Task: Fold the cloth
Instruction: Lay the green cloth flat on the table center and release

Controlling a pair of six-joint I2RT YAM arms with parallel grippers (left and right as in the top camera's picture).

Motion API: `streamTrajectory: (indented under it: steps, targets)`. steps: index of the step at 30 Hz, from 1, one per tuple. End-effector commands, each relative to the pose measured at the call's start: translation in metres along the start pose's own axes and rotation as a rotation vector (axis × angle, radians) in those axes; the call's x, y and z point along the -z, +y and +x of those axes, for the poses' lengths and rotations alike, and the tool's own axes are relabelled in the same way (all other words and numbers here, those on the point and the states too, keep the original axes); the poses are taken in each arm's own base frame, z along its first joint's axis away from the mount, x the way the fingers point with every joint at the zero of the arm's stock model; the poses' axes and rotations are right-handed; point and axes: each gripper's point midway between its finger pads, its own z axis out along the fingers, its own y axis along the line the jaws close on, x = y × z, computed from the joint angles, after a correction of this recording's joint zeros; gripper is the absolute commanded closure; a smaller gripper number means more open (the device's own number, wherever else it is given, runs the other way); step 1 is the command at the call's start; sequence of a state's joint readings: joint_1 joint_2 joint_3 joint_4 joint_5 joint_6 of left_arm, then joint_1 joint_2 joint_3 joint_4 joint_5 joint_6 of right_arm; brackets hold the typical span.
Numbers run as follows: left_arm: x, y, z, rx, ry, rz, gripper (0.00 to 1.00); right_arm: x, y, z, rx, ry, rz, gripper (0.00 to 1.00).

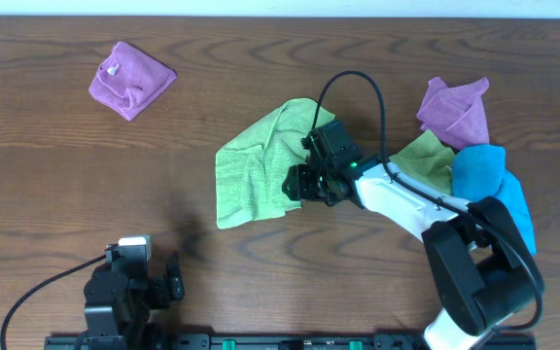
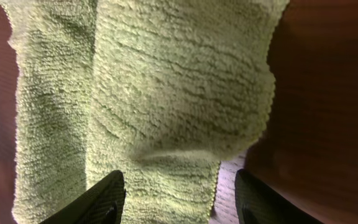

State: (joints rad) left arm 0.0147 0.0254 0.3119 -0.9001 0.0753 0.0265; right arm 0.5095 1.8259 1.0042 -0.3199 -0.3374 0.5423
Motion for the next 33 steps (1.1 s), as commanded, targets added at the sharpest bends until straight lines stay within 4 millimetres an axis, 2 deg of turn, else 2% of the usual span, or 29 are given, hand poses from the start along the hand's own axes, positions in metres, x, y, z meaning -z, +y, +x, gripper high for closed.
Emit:
streamTrajectory:
  steps: [1, 6, 8, 10, 13, 15, 16, 19, 20, 21, 22, 23, 25, 27, 33]
  targets:
    - [-0.001, 0.0, 0.004, -0.006, 0.01, 0.0, 0.05, -0.003, -0.001, 0.002, -0.013, 0.007, -0.008, 0.43]
    - [-0.001, 0.0, 0.003, -0.006, 0.007, 0.0, 0.05, -0.011, 0.003, 0.002, -0.005, 0.002, -0.016, 0.44]
    - [-0.001, 0.0, 0.003, -0.006, 0.007, 0.0, 0.05, -0.014, 0.003, 0.002, -0.005, 0.006, -0.019, 0.48]
    - [-0.001, 0.0, 0.003, -0.006, 0.007, 0.0, 0.05, -0.015, 0.005, 0.002, 0.001, 0.002, -0.021, 0.57]
    - [-0.001, -0.001, 0.002, -0.006, 0.005, 0.008, 0.05, -0.015, 0.008, -0.001, 0.007, -0.012, -0.031, 0.78]
    - [-0.001, -0.001, 0.0, 0.004, -0.004, 0.008, 0.05, -0.014, 0.009, -0.001, 0.008, -0.009, -0.038, 0.98]
    - [-0.001, -0.002, -0.002, 0.004, -0.011, 0.008, 0.05, -0.013, 0.01, -0.001, 0.009, -0.009, -0.039, 0.99]
    - [-0.001, -0.002, -0.003, 0.004, -0.018, 0.009, 0.05, -0.004, 0.015, -0.004, 0.019, -0.026, -0.047, 0.98]
    - [-0.001, -0.002, -0.003, 0.004, -0.018, 0.009, 0.05, 0.0, 0.016, -0.005, 0.02, -0.033, -0.048, 0.95]
    - [-0.001, -0.002, -0.003, 0.004, -0.018, 0.009, 0.05, 0.005, 0.015, -0.006, 0.019, -0.039, -0.036, 0.74]
    - [-0.001, -0.002, -0.003, 0.004, -0.018, 0.009, 0.05, 0.007, 0.014, -0.006, 0.024, -0.044, -0.022, 0.65]
    - [-0.001, -0.002, -0.003, 0.004, -0.018, 0.009, 0.05, 0.009, 0.011, -0.006, 0.033, -0.05, -0.003, 0.58]
    - [-0.001, -0.002, -0.003, 0.004, -0.018, 0.008, 0.05, 0.011, 0.0, -0.006, 0.037, -0.059, 0.059, 0.51]
    - [-0.001, -0.002, -0.003, 0.004, -0.018, 0.009, 0.05, 0.012, -0.01, -0.004, 0.046, -0.055, 0.107, 0.49]
    - [-0.001, -0.002, -0.003, 0.004, -0.018, 0.009, 0.05, 0.009, -0.017, -0.007, 0.069, -0.069, 0.142, 0.5]
